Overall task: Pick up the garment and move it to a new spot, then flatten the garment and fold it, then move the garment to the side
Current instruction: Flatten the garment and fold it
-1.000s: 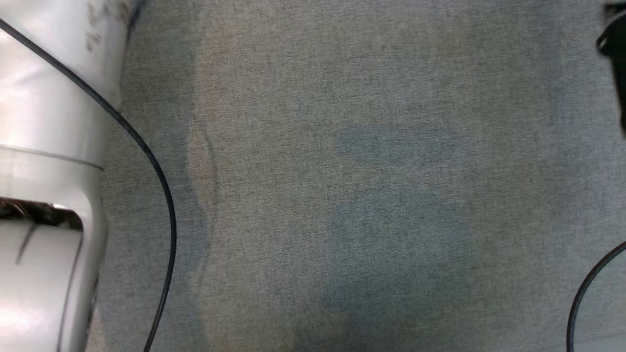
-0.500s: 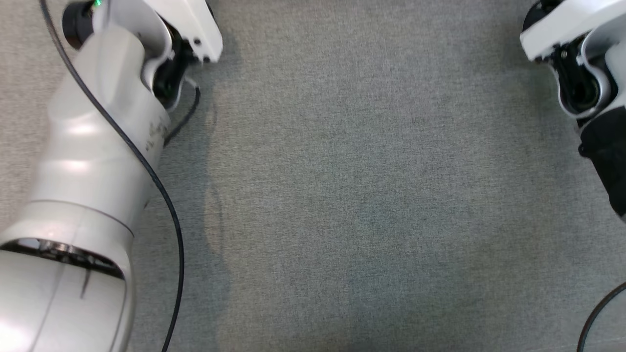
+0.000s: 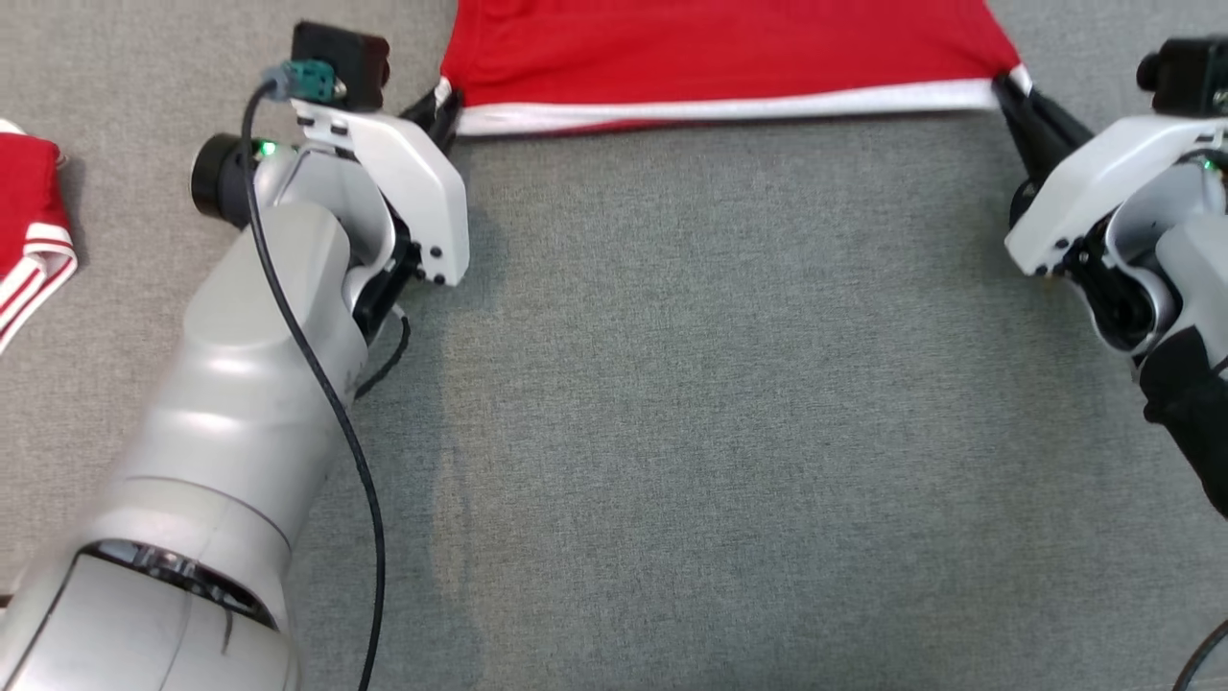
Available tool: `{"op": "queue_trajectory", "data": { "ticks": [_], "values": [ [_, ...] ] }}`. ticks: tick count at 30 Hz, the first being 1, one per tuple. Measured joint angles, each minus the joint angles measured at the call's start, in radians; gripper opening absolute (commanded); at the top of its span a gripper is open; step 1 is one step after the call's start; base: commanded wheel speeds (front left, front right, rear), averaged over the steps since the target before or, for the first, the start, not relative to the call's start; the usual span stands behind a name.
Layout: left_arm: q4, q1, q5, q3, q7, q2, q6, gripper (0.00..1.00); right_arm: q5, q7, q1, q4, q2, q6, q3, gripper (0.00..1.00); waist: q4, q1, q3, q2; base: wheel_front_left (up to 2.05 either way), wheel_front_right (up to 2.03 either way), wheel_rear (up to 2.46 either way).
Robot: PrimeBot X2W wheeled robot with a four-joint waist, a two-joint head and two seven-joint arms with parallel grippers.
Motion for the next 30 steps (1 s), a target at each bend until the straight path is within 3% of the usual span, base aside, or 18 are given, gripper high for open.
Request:
{"op": "queue_trajectory", "data": {
  "ticks": [17,26,27,30],
  "values": [
    [-0.051,0.253,-0.044,-0.12,0.014,0.005,-0.002,0.0,0.163,0.185,0.187,-0.025,-0.094,0.002,0.173,0.0,0.0,0.0,-0.204,0.0,0.0,0.0,0.0],
    [-0.216,0.443,-0.169,-0.188,0.099,0.063,-0.004,0.0,0.263,0.29,0.303,-0.101,-0.168,0.003,0.225,0.0,0.0,0.0,-0.321,0.0,0.0,0.0,0.0],
    [-0.242,0.467,-0.193,-0.197,0.126,0.069,-0.004,0.08,0.275,0.301,0.315,-0.111,-0.179,0.003,0.23,0.0,0.0,0.0,-0.332,0.0,0.0,0.0,0.0],
    [-0.323,0.544,-0.237,-0.228,0.174,0.098,-0.004,0.0,0.323,0.334,0.361,-0.149,-0.215,0.003,0.234,0.0,0.001,-0.0001,-0.367,0.0,0.0,0.0,0.0]
  ]
}}
